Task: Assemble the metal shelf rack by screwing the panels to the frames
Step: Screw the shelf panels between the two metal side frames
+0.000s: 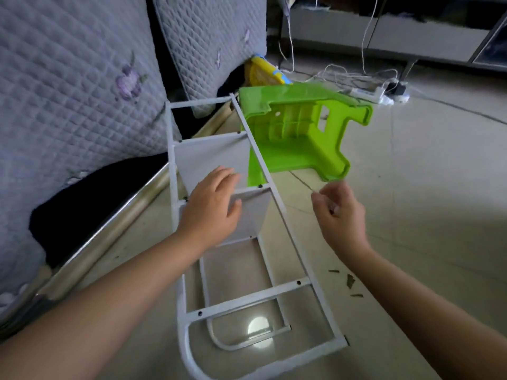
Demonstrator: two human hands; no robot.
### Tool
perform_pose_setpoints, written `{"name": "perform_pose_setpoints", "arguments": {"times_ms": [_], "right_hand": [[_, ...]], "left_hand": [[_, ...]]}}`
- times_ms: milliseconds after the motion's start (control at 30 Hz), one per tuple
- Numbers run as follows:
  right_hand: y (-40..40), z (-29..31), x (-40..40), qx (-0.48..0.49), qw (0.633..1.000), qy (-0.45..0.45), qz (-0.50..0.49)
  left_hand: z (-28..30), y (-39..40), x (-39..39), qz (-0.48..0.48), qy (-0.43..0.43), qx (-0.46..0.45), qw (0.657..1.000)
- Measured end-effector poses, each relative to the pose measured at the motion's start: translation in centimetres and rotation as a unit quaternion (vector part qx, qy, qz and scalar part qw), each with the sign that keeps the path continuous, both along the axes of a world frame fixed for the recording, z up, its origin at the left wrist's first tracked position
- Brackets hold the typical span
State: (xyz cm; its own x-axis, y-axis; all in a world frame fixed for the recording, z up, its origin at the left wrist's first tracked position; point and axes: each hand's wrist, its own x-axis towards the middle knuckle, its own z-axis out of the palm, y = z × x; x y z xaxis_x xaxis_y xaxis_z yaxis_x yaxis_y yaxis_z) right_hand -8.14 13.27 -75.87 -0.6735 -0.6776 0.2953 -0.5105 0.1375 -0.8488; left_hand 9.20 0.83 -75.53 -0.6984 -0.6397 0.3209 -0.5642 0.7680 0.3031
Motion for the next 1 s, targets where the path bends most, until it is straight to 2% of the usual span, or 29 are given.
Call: {"name": "perform_pose_setpoints", "arguments": {"times_ms": [100,167,233,333,433,633,767,867,1000], "right_hand": [[-2.7,3.3,2.1,-0.073,0.996,-0.008,0.047],[-4.7,4.7,3.9,-0.077,0.992,-0.025,0.100],[-6.5,5.5,5.8,-0.072,0.986,0.021,0.148],[-9.1,6.6,8.3,-0.070,0.977,0.089,0.182],[-10.6,6.8,9.7,-0.062,0.973,0.106,0.195],[-9.3,4.7,9.9,-0.038,0.965,0.154,0.210],[-10.0,5.4,9.4,-0.016,0.969,0.115,0.220],[-10.0,5.4,10.0,-0.023,0.958,0.149,0.244],[-10.0,5.1,10.5,-0.027,0.943,0.196,0.269]], "left_hand": [[-0.4,-1.0,4.1,0.040,0.021,0.002,0.999],[-0.7,-1.2,6.3,0.070,0.040,0.023,0.997],[-0.9,-1.1,7.4,0.097,0.059,0.058,0.992],[-1.1,-0.8,7.1,0.143,0.120,0.167,0.968],[-1.5,-0.8,6.4,0.151,0.159,0.194,0.956],[-2.5,-0.5,5.8,0.188,0.134,0.196,0.953],[-2.1,-0.4,5.8,0.194,0.122,0.201,0.952],[-1.8,-0.1,6.0,0.191,0.112,0.207,0.953],[-1.3,-0.1,6.0,0.194,0.013,0.181,0.964]]}}
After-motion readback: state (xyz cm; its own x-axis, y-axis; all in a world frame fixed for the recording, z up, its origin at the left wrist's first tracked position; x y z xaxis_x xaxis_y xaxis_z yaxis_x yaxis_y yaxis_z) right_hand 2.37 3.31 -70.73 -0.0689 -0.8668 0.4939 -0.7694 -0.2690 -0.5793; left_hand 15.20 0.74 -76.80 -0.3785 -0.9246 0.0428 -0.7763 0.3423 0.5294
